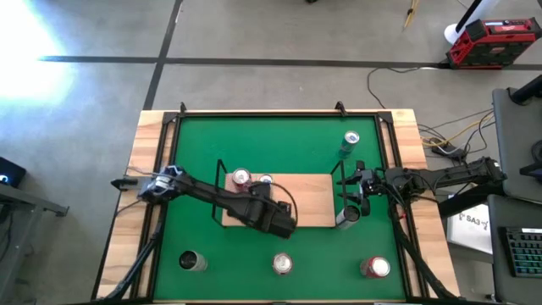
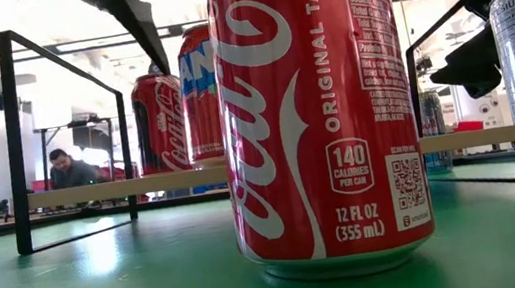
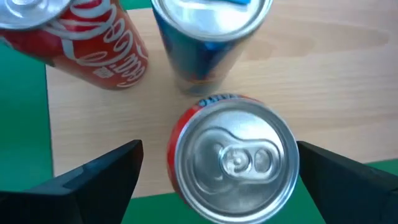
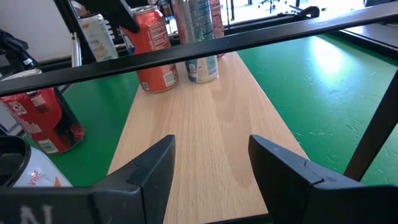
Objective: Place canned beverage on shelf
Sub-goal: Put the top orange soda can on the shelf
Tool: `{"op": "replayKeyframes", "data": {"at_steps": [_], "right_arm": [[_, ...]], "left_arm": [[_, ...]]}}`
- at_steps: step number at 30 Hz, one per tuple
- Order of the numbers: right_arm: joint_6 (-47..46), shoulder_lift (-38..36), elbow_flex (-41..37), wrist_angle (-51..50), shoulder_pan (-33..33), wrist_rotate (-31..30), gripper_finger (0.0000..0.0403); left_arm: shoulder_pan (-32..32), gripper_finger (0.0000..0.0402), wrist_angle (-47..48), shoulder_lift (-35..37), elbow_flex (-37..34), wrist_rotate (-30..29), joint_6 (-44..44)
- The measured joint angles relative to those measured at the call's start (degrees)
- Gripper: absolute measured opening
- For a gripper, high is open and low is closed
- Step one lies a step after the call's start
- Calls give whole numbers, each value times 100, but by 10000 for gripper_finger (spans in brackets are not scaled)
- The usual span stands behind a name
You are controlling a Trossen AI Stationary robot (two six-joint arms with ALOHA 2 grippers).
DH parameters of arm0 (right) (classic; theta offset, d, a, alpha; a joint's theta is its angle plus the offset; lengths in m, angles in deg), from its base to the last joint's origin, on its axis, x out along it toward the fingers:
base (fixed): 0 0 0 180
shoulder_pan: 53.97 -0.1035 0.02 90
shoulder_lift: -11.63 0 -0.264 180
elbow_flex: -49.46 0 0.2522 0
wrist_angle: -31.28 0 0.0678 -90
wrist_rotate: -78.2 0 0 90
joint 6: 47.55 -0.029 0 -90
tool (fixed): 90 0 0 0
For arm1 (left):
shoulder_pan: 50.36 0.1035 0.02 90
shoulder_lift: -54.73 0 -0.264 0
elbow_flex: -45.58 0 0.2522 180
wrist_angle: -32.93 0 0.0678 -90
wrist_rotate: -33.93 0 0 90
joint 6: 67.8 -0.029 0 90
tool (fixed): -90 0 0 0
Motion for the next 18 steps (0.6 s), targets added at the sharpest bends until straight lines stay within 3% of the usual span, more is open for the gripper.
{"op": "replayKeyframes", "data": {"at_steps": [6, 18], "right_arm": [[1, 0, -1, 1, 0, -1, 196], [0, 0, -1, 2, 0, -1, 196]], "left_arm": [[-149, 399, 33, -239, 3, -510, 308], [-146, 398, 190, -531, 5, -524, 951]]}}
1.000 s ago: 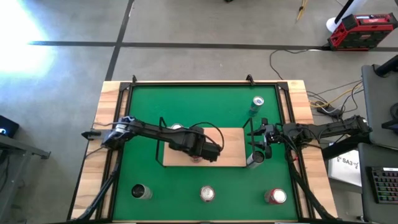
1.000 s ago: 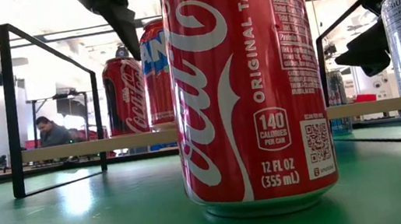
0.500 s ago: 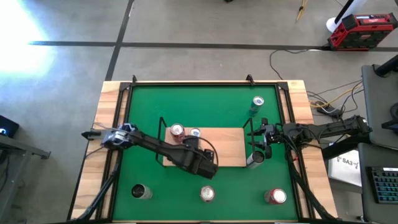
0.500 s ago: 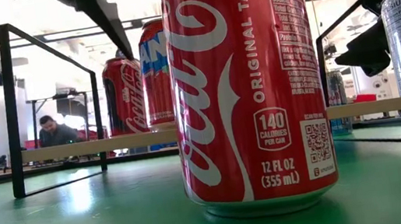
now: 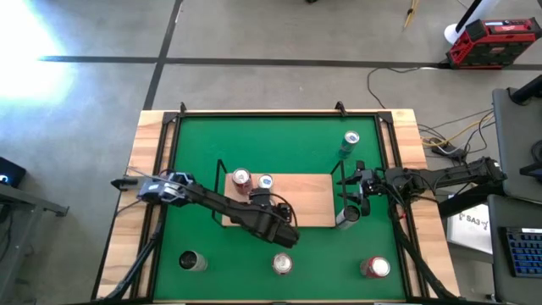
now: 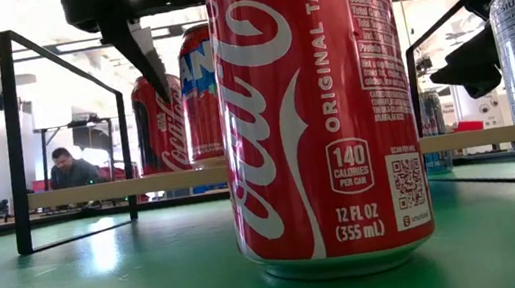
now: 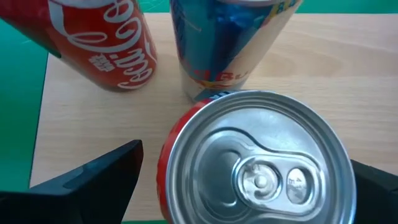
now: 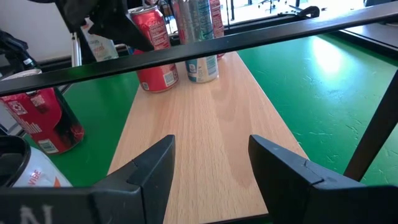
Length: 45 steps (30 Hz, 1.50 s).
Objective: Place canned beverage on shelf
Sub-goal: Put the top orange soda can on the shelf
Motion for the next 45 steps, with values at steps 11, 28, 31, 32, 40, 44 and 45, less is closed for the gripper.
{"op": "replayKeyframes", "data": {"at_steps": [11, 28, 31, 32, 40, 44, 45], "right_arm": [[0, 0, 0, 0, 0, 2, 196], [1, 0, -1, -1, 0, 0, 196], [-1, 0, -2, 1, 0, 0, 196], [0, 0, 0, -1, -1, 1, 196], [-1, 0, 0, -1, -1, 1, 196], [0, -4, 0, 4, -2, 0, 196], [-1, 0, -1, 5, 0, 0, 196]], "left_arm": [[-35, 328, -40, -28, 48, 46, -63], [-66, 304, -411, -36, 445, 556, -543], [-57, 303, -546, -40, 534, 485, -720], [-46, 301, -570, -60, 570, 429, -758], [113, 298, -585, -590, 1330, 171, -1411], [280, 298, -828, -594, 1208, 177, -1810], [316, 298, -842, -584, 1208, 253, -1879]]}}
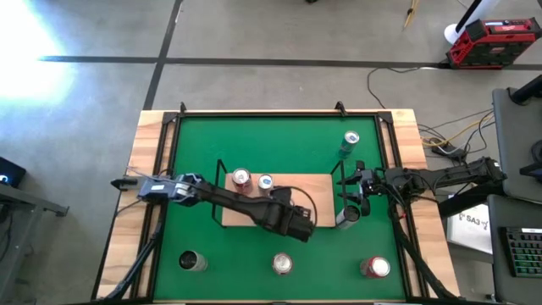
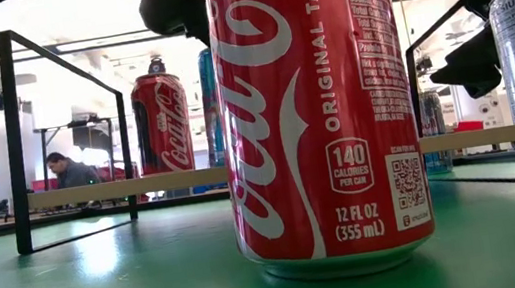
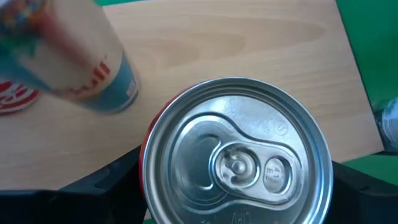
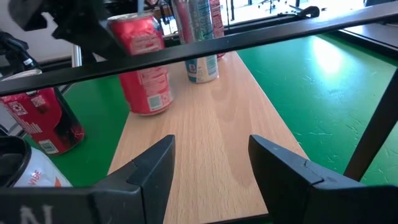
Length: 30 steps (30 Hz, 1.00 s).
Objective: Place canned beverage on shelf
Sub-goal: Put the top orange soda can on the shelf
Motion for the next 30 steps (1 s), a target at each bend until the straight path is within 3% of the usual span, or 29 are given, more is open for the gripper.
{"op": "replayKeyframes", "data": {"at_steps": [30], "right_arm": [[2, 0, 0, 12, -2, 0, 196]], "left_arm": [[413, 309, -179, 9, 48, -125, -638]]}}
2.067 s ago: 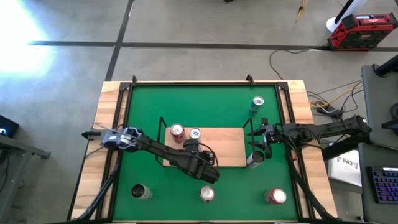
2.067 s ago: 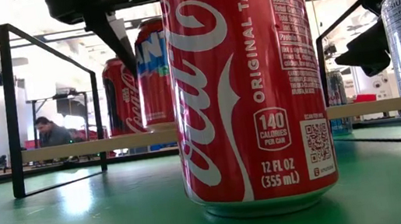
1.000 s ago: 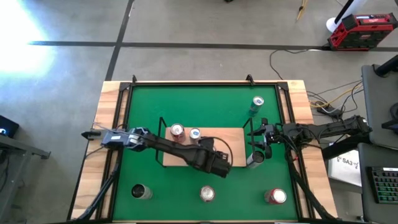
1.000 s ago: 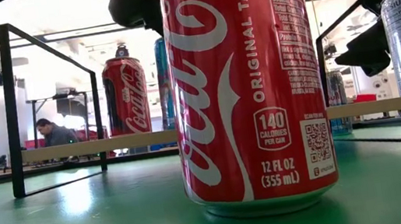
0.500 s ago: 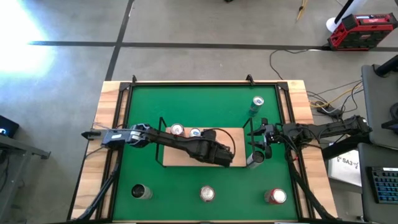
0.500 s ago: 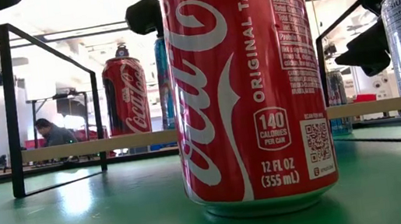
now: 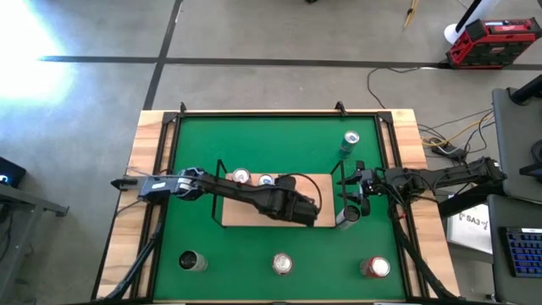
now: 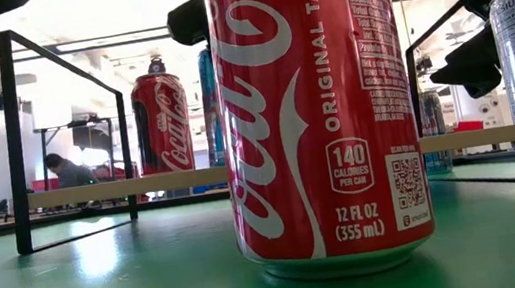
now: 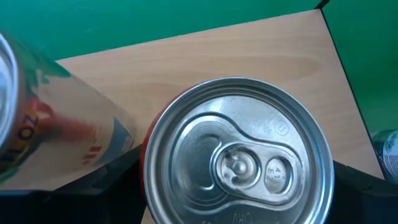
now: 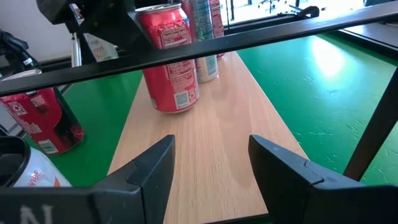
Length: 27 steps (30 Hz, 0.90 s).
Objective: Place canned beverage on shelf
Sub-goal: Put the top orange soda can on the shelf
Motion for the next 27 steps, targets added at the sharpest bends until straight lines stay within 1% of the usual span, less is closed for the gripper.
{"op": "replayKeyframes", "data": {"at_steps": [6, 9, 20, 22, 27], "right_arm": [[-1, 0, 0, 1, 1, 0, 196], [0, 0, 0, 1, 1, 0, 196], [0, 0, 1, 2, 1, 0, 196], [-1, 0, 0, 1, 1, 0, 196], [0, 0, 0, 3, 0, 0, 196]], "left_arm": [[-1, 311, 0, 0, 0, -5, 3], [1, 320, -4, 0, 1, -8, 16], [-3, 395, -53, 24, 15, -56, 107], [-14, 396, -37, 46, 25, 88, 136], [-15, 392, 49, 128, 78, 790, 174]]}}
